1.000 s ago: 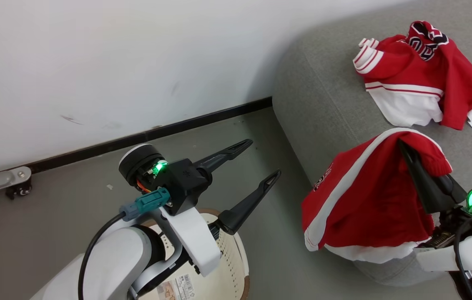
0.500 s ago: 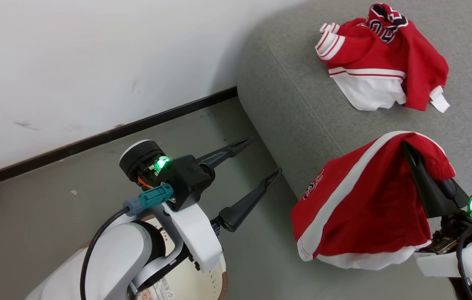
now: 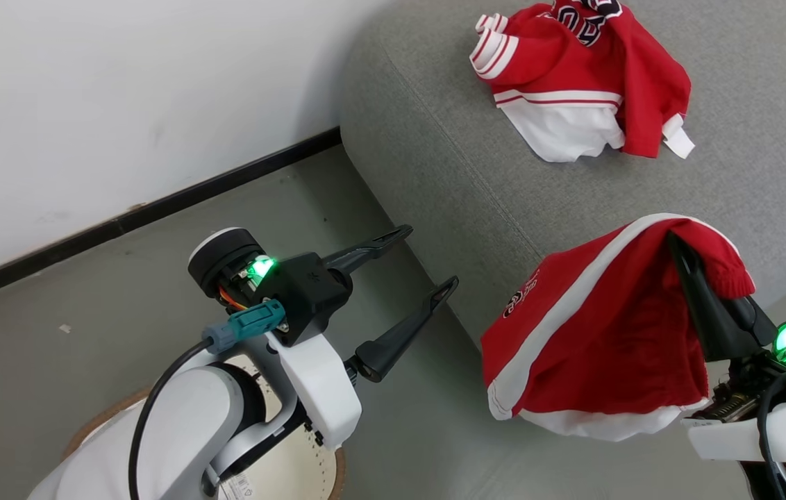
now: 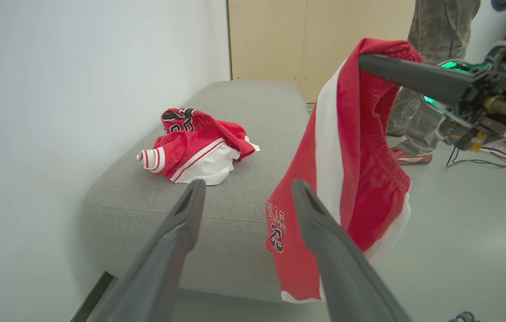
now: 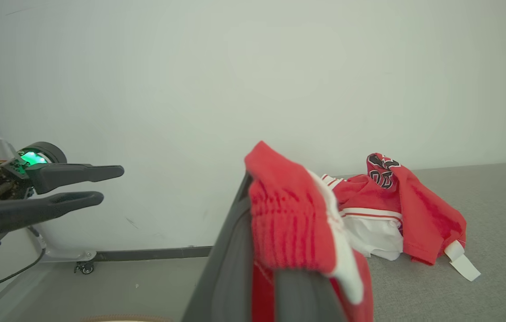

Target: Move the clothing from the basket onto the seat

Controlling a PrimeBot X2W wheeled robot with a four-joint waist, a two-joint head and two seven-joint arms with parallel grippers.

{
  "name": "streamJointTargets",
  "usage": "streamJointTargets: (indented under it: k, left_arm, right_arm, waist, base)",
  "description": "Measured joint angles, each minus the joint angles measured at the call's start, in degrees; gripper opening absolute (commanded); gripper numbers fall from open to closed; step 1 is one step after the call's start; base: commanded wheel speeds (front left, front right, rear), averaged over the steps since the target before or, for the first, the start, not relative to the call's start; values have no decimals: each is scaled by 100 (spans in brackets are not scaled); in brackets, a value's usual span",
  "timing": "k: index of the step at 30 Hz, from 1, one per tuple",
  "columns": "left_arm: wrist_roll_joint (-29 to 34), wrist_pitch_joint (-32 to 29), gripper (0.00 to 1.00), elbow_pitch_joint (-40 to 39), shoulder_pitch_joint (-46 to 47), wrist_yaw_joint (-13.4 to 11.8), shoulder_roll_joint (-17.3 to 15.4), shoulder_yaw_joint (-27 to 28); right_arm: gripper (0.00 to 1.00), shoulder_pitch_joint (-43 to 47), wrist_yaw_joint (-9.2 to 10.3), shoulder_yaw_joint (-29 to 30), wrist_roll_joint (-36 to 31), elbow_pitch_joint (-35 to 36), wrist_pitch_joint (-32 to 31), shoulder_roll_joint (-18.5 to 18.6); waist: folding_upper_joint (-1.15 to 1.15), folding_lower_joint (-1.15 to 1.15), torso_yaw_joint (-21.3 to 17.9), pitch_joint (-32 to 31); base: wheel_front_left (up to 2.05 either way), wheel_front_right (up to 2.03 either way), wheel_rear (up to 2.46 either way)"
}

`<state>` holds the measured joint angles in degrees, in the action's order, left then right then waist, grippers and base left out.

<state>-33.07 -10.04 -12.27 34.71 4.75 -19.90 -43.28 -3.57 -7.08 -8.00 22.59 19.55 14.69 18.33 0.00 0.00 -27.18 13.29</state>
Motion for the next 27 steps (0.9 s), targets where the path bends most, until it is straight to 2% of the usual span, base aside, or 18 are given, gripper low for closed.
streamJointTargets:
  k: [9, 13, 18, 27]
  left_arm:
    - [45, -109, 100, -101, 3, -15, -85, 35]
    - [46, -175, 100, -144, 7, -42, -142, 35]
    - [53, -254, 100, -221, 13, -64, -165, 23]
    - [147, -309, 100, -450, 23, -92, -174, 2]
  right_arm:
    - [0, -45, 0, 125, 45, -259, 0, -216]
    - [0, -336, 0, 298, -5, -499, 0, -167]
    - [0, -1083, 0, 497, -41, -622, 0, 5]
    - [0, -2421, 0, 611, 105, -1176, -129, 643]
  waist:
    - [0, 0, -195, 235]
    - [0, 0, -228, 339]
    - [0, 0, -231, 480]
    - [0, 0, -132, 779]
  base:
    - [0, 0, 0]
    - [0, 0, 0]
    - [0, 0, 0]
    - [0, 0, 0]
